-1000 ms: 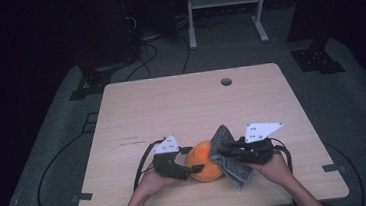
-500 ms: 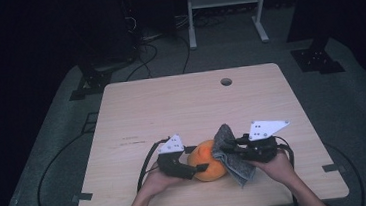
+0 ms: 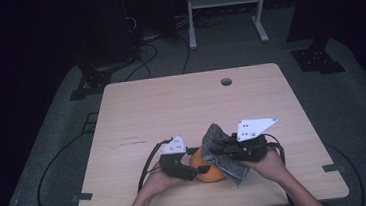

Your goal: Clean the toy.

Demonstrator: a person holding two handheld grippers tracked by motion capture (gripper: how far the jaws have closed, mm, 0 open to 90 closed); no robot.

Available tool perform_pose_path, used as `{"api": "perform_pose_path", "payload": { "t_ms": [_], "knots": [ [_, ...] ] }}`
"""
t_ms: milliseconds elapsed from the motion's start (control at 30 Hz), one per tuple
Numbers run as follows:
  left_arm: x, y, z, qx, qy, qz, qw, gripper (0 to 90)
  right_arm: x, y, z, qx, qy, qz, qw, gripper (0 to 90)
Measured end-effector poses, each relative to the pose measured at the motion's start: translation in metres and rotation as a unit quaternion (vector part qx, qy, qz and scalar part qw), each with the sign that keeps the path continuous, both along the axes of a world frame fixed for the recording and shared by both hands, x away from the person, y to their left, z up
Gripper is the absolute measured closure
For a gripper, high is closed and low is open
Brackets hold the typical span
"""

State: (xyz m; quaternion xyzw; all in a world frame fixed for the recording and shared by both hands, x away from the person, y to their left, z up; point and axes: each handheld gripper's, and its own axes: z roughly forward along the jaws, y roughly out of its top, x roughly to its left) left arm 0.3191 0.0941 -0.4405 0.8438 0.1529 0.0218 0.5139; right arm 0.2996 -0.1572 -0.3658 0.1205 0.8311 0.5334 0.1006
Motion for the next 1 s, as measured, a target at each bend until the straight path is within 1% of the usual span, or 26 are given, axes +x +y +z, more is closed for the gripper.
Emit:
{"api": "perform_pose_path", "payload": {
  "t_ms": [67, 100, 133, 167, 233, 300, 400, 433, 467, 500, 533, 567, 600, 633, 700, 733, 767, 800, 867, 900, 933, 1000],
  "knots": [
    [0.0, 0.003, 0.0, 0.001, 0.003, 0.0, 1.0, 29.8, 0.001, 0.007, 0.001, -0.021, -0.012, -0.003, 0.9997, 80.4],
    [0.001, 0.005, -0.001, 0.0, 0.007, -0.002, 1.0, 30.3, 0.003, 0.007, -0.002, -0.03, -0.012, -0.005, 0.9995, 80.5],
    [0.001, 0.007, -0.002, -0.004, 0.012, -0.005, 0.9999, 31.2, 0.004, 0.006, -0.004, -0.029, -0.006, -0.007, 0.9995, 80.5],
    [0.002, 0.008, -0.003, -0.006, 0.013, -0.006, 0.9999, 32.0, 0.006, 0.001, -0.008, -0.026, 0.003, -0.01, 0.9996, 80.5],
    [0.003, 0.008, -0.003, -0.007, 0.016, -0.006, 0.9998, 32.3, 0.008, -0.008, -0.015, -0.02, 0.013, -0.019, 0.9996, 80.5],
    [0.003, 0.008, -0.003, -0.008, 0.016, -0.006, 0.9998, 32.3, 0.009, -0.019, -0.022, -0.014, 0.02, -0.029, 0.9993, 80.5],
    [0.003, 0.006, -0.003, -0.011, 0.015, -0.003, 0.9998, 32.0, 0.009, -0.036, -0.03, -0.013, 0.032, -0.05, 0.9982, 80.5],
    [0.002, 0.004, -0.003, -0.011, 0.013, -0.007, 0.9998, 30.9, 0.009, -0.04, -0.031, -0.013, 0.037, -0.055, 0.9977, 80.5],
    [0.001, 0.002, -0.003, -0.012, 0.013, -0.017, 0.9997, 26.9, 0.008, -0.044, -0.032, -0.014, 0.04, -0.056, 0.9975, 80.5],
    [0.001, 0.001, -0.003, -0.013, 0.013, -0.022, 0.9996, 21.8, 0.008, -0.045, -0.033, -0.014, 0.047, -0.053, 0.9974, 80.4],
    [-0.001, 0.002, -0.003, -0.011, 0.002, -0.028, 0.9996, 19.4, 0.008, -0.045, -0.033, -0.016, 0.048, -0.052, 0.9974, 80.4],
    [-0.001, 0.003, -0.002, -0.013, -0.005, -0.03, 0.9995, 17.1, 0.008, -0.045, -0.034, -0.022, 0.041, -0.053, 0.9975, 80.4],
    [-0.001, 0.004, -0.002, -0.016, -0.01, -0.024, 0.9995, 13.8, 0.007, -0.046, -0.034, -0.021, 0.04, -0.055, 0.9975, 80.4],
    [0.001, 0.004, -0.002, -0.006, -0.009, -0.013, 0.9999, 11.3, 0.007, -0.047, -0.036, -0.015, 0.044, -0.057, 0.9973, 80.4],
    [0.003, 0.0, -0.005, 0.012, -0.002, -0.013, 0.9998, 7.0, 0.009, -0.05, -0.04, -0.009, 0.05, -0.061, 0.9969, 80.4],
    [0.003, -0.002, -0.008, 0.016, -0.007, -0.012, 0.9998, 7.5, 0.01, -0.052, -0.042, -0.005, 0.054, -0.063, 0.9965, 80.3],
    [0.002, -0.004, -0.01, 0.014, -0.016, -0.009, 0.9997, 11.0, 0.011, -0.055, -0.044, 0.0, 0.06, -0.065, 0.9961, 80.2],
    [0.0, -0.006, -0.01, 0.015, -0.025, -0.005, 0.9996, 14.7, 0.012, -0.057, -0.047, -0.001, 0.063, -0.068, 0.9956, 80.2],
    [-0.002, -0.008, -0.007, 0.017, -0.037, 0.0, 0.9992, 22.9, 0.015, -0.064, -0.052, 0.006, 0.074, -0.076, 0.9943, 80.2],
    [-0.002, -0.009, -0.006, 0.016, -0.041, 0.001, 0.999, 26.5, 0.016, -0.068, -0.054, 0.011, 0.083, -0.08, 0.9933, 80.1],
    [-0.002, -0.009, -0.006, 0.017, -0.042, 0.002, 0.999, 28.4, 0.016, -0.072, -0.055, 0.01, 0.084, -0.085, 0.9928, 80.1],
    [-0.002, -0.009, -0.007, 0.013, -0.037, 0.004, 0.9992, 29.7, 0.016, -0.077, -0.06, -0.003, 0.085, -0.097, 0.9916, 80.1]
  ]
}}
